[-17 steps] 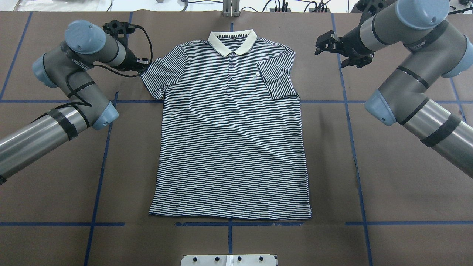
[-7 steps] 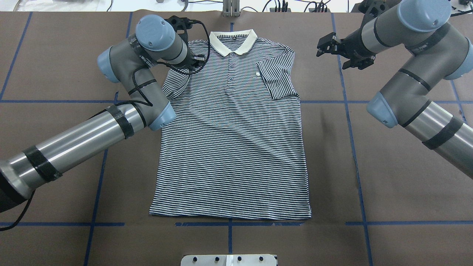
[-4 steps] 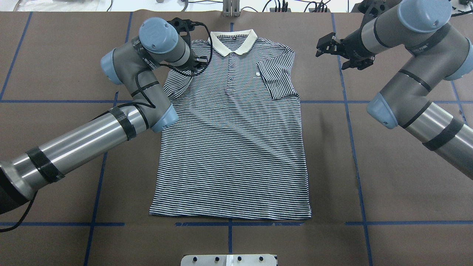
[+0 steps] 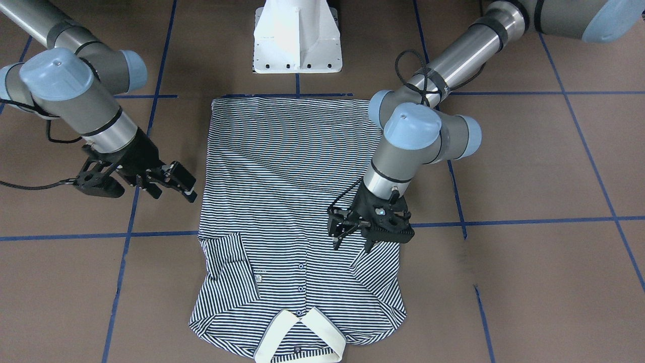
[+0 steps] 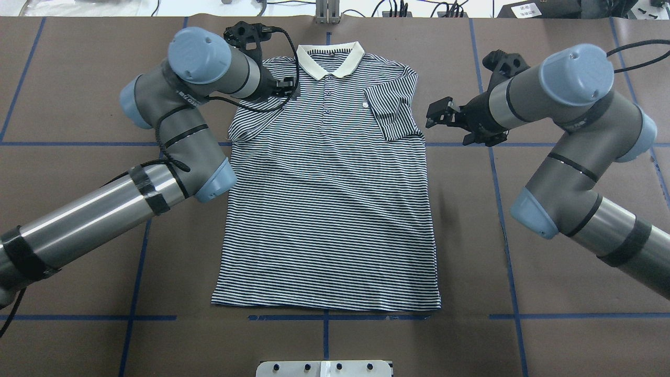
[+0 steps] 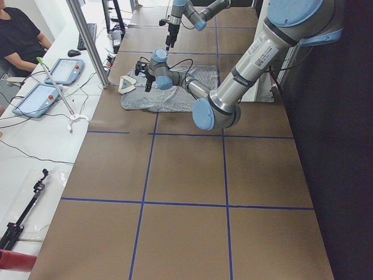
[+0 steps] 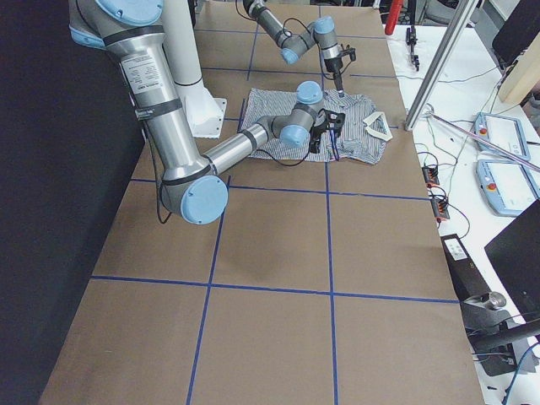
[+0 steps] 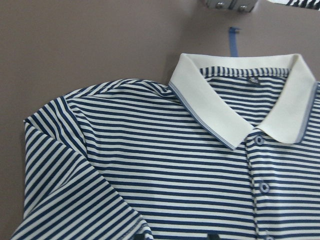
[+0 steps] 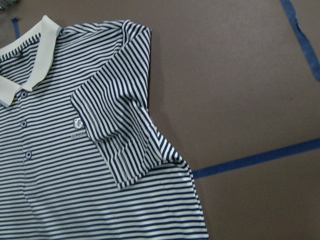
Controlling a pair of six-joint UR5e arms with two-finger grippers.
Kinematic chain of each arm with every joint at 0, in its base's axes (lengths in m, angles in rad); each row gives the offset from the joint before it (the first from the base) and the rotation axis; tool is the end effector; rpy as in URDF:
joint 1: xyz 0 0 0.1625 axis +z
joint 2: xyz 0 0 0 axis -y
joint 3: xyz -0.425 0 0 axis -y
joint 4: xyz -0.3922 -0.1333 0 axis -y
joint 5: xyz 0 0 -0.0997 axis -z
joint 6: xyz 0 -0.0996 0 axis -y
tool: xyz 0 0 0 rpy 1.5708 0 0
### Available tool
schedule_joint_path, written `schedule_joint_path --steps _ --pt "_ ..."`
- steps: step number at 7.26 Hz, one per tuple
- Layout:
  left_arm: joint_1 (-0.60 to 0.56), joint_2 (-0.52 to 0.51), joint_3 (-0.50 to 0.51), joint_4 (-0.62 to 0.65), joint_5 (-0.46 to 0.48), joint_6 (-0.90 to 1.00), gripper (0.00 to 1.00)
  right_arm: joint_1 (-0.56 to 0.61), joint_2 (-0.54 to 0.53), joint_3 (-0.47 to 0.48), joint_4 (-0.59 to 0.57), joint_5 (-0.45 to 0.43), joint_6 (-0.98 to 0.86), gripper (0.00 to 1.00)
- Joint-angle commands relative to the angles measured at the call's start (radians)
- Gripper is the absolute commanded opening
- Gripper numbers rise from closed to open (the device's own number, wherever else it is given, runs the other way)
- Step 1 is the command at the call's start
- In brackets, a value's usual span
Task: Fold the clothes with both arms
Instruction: 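Move both grippers down to the hem corners nearest the robot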
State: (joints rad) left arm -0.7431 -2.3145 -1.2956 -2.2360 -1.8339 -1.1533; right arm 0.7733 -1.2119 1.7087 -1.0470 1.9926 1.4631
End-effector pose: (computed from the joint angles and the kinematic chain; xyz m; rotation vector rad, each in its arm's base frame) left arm 0.4921 -0.5980 0.2486 0.4219 1.0707 -0.1398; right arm -0.3817 -0.5018 0.3360 0.0812 -1.0780 0.3850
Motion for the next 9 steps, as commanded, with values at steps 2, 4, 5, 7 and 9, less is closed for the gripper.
schedule_joint_path --steps 2,4,5,7,9 --pt "-0.001 0.257 -0.296 -0.001 -0.114 -0.011 0.72 -0.283 -0.137 0.171 -0.007 -0.244 0.223 0.97" --pt "0.004 0.265 -0.295 -0.001 -0.111 -0.034 0.73 -0.434 -0.164 0.276 -0.145 -0.381 0.394 0.89" --pt "0.007 0.265 -0.281 -0.010 -0.111 -0.054 0.73 -0.522 -0.161 0.323 -0.241 -0.491 0.492 0.82" --pt "0.007 0.271 -0.280 -0.011 -0.111 -0.054 0.74 -0.595 -0.161 0.347 -0.394 -0.544 0.566 0.77" --pt "0.008 0.286 -0.286 -0.011 -0.110 -0.054 0.75 -0.620 -0.173 0.352 -0.424 -0.555 0.603 0.75"
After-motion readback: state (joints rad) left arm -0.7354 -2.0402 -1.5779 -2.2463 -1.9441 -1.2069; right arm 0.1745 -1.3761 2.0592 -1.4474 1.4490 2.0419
